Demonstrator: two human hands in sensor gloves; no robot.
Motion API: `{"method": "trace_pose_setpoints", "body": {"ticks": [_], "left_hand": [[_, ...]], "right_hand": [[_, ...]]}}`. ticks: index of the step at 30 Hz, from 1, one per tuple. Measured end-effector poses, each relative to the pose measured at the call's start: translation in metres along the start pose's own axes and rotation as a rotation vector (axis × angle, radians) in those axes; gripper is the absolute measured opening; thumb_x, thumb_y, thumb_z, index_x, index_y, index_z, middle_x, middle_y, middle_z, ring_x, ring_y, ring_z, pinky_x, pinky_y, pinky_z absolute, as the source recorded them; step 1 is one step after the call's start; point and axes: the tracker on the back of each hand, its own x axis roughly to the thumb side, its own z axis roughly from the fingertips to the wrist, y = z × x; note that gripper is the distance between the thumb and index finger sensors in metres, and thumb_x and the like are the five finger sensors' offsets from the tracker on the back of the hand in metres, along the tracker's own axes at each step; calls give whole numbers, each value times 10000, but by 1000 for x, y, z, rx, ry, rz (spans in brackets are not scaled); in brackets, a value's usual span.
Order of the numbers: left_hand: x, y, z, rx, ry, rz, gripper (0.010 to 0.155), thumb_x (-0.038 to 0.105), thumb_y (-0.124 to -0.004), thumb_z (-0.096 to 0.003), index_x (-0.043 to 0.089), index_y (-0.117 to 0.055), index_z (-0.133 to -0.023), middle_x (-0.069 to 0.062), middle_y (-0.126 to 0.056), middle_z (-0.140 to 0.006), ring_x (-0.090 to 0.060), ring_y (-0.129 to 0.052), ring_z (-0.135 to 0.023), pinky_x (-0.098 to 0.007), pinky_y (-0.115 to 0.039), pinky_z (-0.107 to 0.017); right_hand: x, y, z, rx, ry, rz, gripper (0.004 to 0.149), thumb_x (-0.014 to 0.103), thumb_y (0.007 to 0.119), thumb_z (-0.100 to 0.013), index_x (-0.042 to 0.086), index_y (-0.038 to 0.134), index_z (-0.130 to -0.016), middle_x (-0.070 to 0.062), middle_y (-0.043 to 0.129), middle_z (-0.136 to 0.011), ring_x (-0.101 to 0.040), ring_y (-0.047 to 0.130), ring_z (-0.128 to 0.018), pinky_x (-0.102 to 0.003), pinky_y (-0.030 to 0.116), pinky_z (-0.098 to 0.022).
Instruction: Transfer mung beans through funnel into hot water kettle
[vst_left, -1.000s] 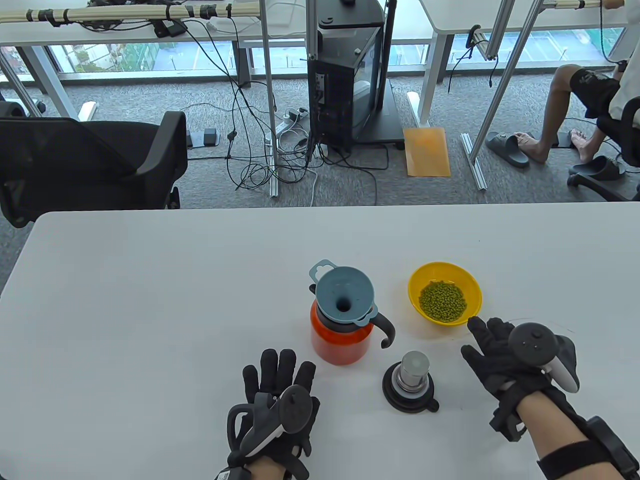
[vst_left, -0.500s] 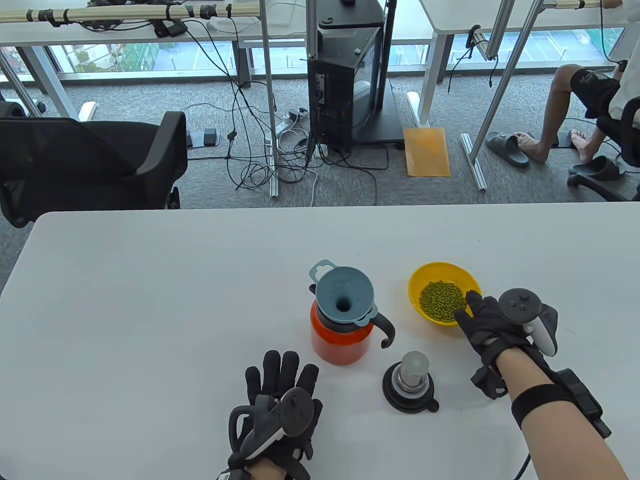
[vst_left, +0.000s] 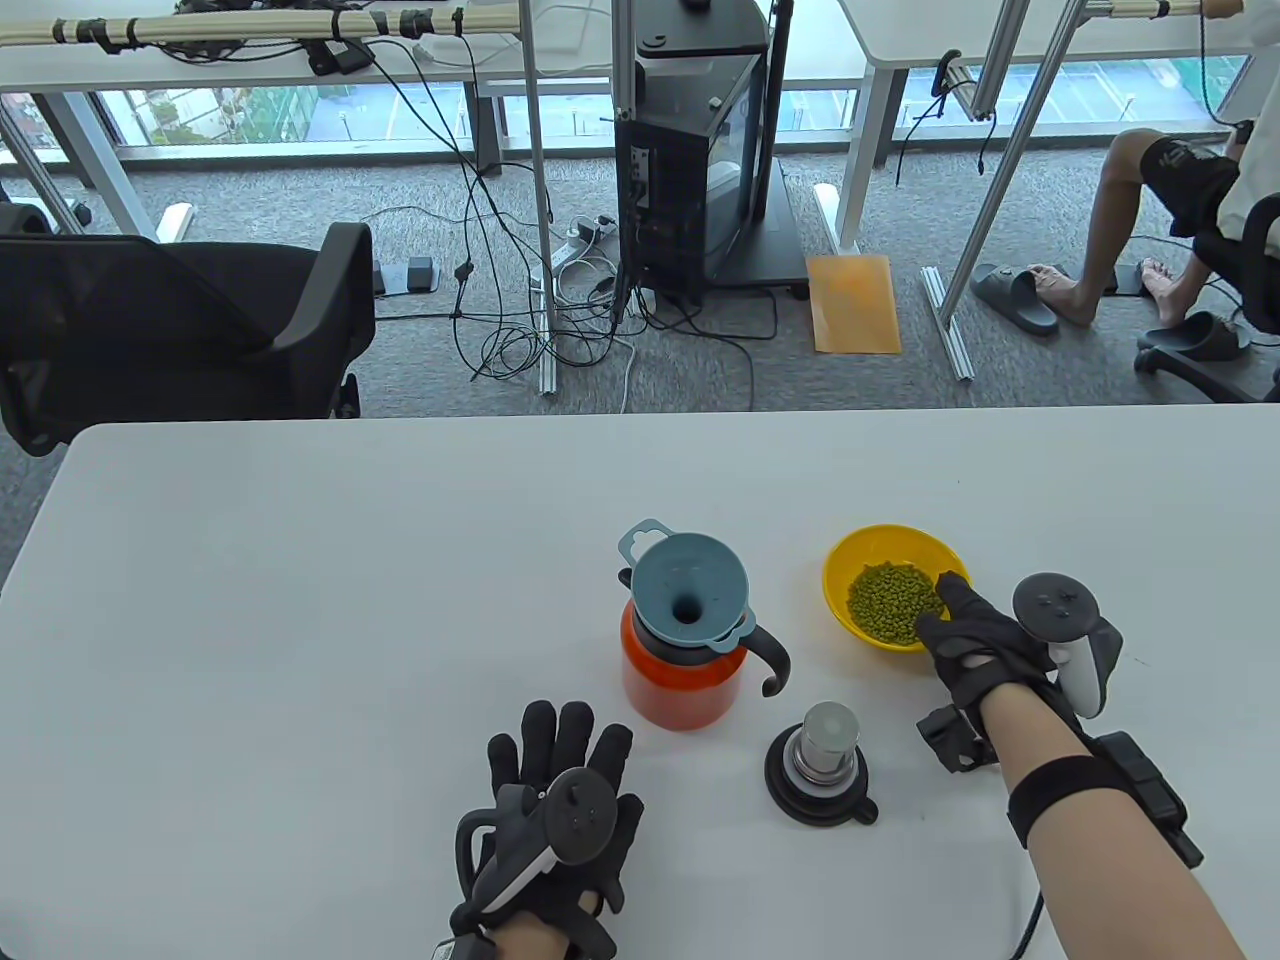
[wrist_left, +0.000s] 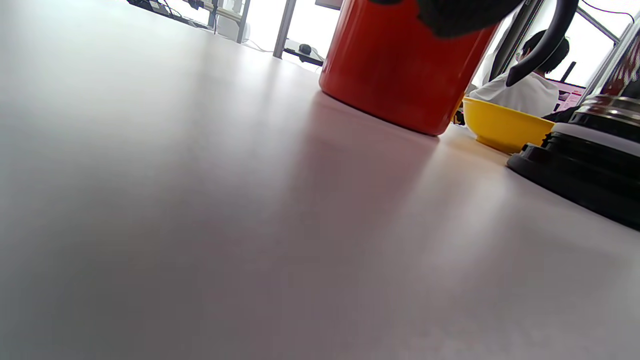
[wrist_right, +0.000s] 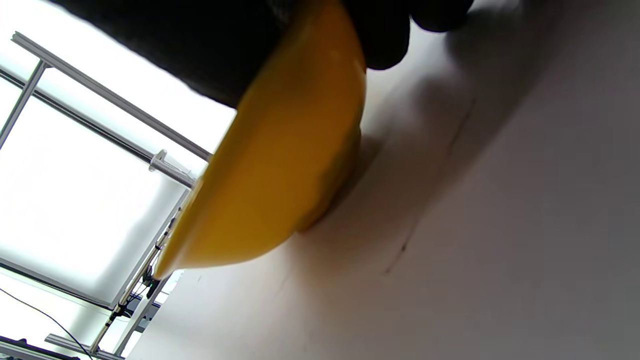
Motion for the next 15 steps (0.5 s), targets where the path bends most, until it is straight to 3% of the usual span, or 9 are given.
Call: {"method": "trace_pose_setpoints", "body": {"ticks": [5,7,10,15], "left_hand": [[-1,0,0,3,1,6,718,546,-640,-482,378,-301,-1093,-4,-91,-1162,-348,22,-1050,-647,-40,-692],[-3,-1,0,-8,5,24,717,546,-640,-483,379,-301,-1093,-1,-89,-1161,-347,24,-1049,-646,-38,-692],[-5,0,-1,-13,17,33,716,547,-639,-482,380,-303,-1092,0,-85,-1161,-346,28,-1049,-646,-35,-692],[-4,0,-1,-15,17,28,716,547,-640,-483,379,-306,-1094,-3,-90,-1162,-348,26,-1048,-647,-38,-692]], "right_hand": [[1,-9,5,-24,6,-38,691,210,824,-473,11,511,-1056,-369,443,-1007,-682,486,-873,-735,433,-574],[4,-13,8,-28,0,-73,695,212,823,-474,-3,504,-1053,-387,440,-996,-684,597,-838,-727,547,-558],[13,-21,13,-27,-24,-114,701,215,819,-478,-19,490,-1051,-400,420,-985,-572,825,-771,-667,714,-512],[41,-32,22,-7,-89,-136,707,192,818,-475,-24,474,-1053,-412,394,-982,-548,822,-785,-651,705,-530]]}}
